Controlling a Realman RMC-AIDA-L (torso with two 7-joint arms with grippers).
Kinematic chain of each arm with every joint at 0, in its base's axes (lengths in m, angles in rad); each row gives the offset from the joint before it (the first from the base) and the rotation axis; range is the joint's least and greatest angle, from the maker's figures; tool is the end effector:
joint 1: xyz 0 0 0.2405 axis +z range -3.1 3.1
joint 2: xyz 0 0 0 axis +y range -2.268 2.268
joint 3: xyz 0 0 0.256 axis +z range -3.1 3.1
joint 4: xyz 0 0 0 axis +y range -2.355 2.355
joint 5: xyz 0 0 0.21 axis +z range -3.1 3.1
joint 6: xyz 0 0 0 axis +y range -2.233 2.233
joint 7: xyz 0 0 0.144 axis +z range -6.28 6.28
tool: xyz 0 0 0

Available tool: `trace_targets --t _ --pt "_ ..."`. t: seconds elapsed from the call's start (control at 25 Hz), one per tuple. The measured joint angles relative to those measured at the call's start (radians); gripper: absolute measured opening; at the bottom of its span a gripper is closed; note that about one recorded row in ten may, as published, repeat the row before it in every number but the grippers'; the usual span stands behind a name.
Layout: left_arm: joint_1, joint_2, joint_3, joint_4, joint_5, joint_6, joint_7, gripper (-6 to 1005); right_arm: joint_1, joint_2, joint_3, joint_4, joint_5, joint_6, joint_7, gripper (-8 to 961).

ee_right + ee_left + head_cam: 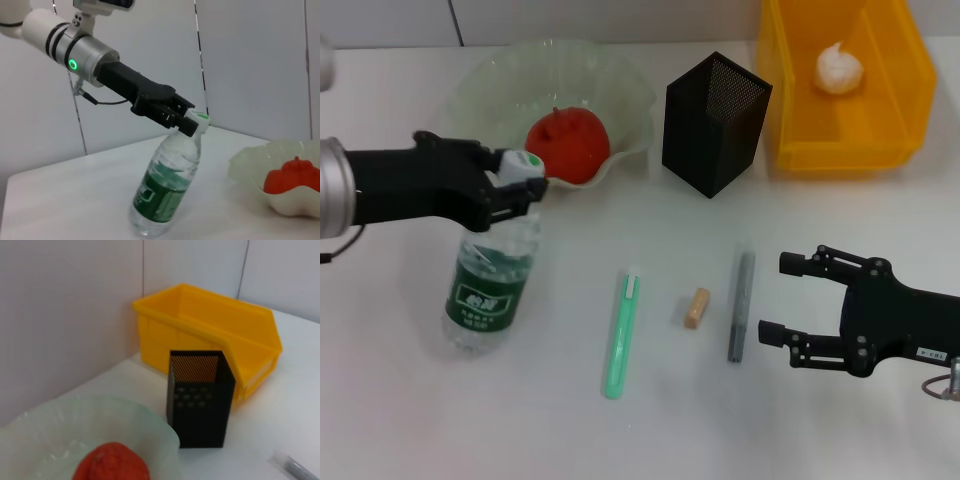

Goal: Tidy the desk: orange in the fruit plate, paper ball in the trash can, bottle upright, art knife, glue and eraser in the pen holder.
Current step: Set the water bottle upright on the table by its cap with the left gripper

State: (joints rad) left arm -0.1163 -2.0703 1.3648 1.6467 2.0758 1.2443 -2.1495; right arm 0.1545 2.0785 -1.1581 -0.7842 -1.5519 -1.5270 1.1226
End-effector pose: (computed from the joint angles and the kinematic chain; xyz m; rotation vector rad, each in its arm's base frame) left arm -0.2010 0.3047 0.0399 -2.5361 -0.6391 -0.2246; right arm 0.2874 0.2466 -0.0184 -2.6810 0.4165 0.8096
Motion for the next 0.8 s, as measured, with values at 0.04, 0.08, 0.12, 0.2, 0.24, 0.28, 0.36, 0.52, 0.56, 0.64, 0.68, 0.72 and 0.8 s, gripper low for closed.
trace_targets --t 0.04,0.08,0.12,0.2,0.24,0.28,0.36,0.52,0.56,0.64,0.68,0.72,0.8 --pt "0.003 0.000 -0.012 -0.006 -0.012 0.000 0.020 448 0.000 0.000 0.000 -0.001 0.000 -0.002 0.000 837" --pt "0.005 0.001 -0.023 -0.013 -0.024 0.000 0.040 448 0.001 0.000 0.000 -0.002 0.000 -0.004 0.000 837" --pt "0.006 0.001 -0.046 -0.029 -0.043 0.001 0.076 449 0.001 0.000 0.000 -0.003 0.000 -0.006 0.002 837" --pt "0.011 0.001 -0.064 -0.036 -0.072 0.001 0.112 449 0.002 0.000 0.000 -0.005 0.000 -0.009 0.006 837" --pt "0.011 0.001 -0.064 -0.036 -0.072 0.001 0.112 449 0.002 0.000 0.000 -0.005 0.000 -0.012 0.008 836" --pt "0.016 0.001 -0.073 -0.042 -0.098 0.001 0.141 449 0.002 0.000 0.000 -0.005 0.000 -0.012 0.008 836" --pt "0.022 0.001 -0.083 -0.053 -0.130 -0.001 0.183 449 0.002 0.000 0.000 -0.006 0.000 -0.016 0.012 836" --pt "0.021 0.001 -0.103 -0.082 -0.158 -0.008 0.224 449 0.003 0.000 0.000 -0.010 0.000 -0.017 0.019 836" --pt "0.016 0.001 -0.107 -0.094 -0.159 -0.010 0.227 448 0.004 0.000 0.000 -0.010 0.000 -0.017 0.021 836" --pt "0.008 0.001 -0.113 -0.113 -0.162 -0.014 0.231 448 0.005 0.000 0.000 -0.010 0.000 -0.018 0.024 836" --pt "0.004 0.002 -0.116 -0.122 -0.164 -0.017 0.235 448 0.005 0.000 0.000 -0.010 0.000 -0.018 0.024 836" --pt "0.001 0.002 -0.117 -0.128 -0.165 -0.020 0.238 448 0.005 0.000 0.000 -0.010 -0.001 -0.022 0.025 836" --pt "-0.003 0.002 -0.118 -0.138 -0.166 -0.026 0.241 448 0.005 0.000 0.000 -0.010 -0.001 -0.026 0.025 836"
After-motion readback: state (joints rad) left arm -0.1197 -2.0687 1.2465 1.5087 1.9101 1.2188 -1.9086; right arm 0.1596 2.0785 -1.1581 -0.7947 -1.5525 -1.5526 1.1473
